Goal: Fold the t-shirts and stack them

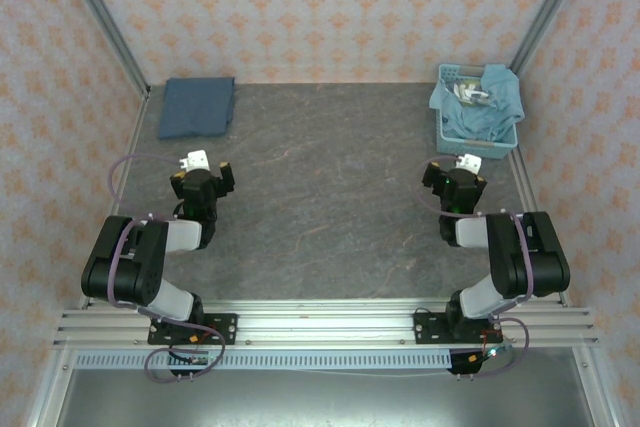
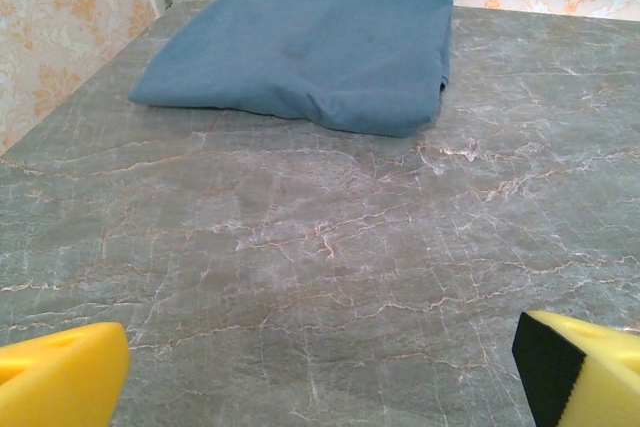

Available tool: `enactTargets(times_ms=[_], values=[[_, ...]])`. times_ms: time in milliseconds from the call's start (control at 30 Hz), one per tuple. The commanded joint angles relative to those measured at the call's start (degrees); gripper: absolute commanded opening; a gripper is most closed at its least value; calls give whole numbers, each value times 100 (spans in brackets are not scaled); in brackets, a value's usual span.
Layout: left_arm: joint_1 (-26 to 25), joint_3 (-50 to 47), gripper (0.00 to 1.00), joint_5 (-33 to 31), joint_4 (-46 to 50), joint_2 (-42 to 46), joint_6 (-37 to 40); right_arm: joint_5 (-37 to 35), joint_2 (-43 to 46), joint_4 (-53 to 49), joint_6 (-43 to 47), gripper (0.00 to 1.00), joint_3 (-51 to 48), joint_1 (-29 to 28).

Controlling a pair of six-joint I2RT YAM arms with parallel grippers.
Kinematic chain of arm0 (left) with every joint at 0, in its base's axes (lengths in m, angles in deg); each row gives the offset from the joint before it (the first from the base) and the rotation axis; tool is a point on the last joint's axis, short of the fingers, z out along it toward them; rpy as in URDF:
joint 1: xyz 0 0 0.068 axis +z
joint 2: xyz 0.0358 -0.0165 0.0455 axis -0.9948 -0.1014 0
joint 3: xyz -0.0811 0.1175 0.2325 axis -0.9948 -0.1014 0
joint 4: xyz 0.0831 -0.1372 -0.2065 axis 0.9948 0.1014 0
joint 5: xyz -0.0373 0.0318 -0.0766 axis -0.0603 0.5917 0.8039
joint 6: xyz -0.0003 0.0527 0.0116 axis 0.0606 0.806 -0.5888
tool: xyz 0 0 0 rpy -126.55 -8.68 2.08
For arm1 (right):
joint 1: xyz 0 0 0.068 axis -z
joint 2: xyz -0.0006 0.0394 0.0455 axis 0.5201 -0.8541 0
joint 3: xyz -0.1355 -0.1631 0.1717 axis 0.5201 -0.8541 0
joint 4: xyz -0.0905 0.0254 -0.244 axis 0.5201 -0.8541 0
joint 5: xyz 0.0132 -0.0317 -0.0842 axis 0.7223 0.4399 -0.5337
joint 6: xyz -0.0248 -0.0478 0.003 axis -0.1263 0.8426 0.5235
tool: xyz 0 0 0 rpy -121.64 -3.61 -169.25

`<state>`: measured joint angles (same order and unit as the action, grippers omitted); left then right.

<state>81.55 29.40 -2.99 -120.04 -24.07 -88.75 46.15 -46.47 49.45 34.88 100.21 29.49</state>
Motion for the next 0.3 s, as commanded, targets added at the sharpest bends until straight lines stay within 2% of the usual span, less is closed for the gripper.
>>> enactTargets(times_ms=[0, 133, 267], values=[[-53, 87, 100, -218, 79, 17, 145, -125, 2, 13, 92, 99, 90, -13], [-73, 114, 100, -253, 117, 10, 170, 199, -38, -152, 225, 99, 204, -9], [-93, 127, 100, -260, 123, 4, 175, 217, -14, -84, 221, 99, 151, -9]])
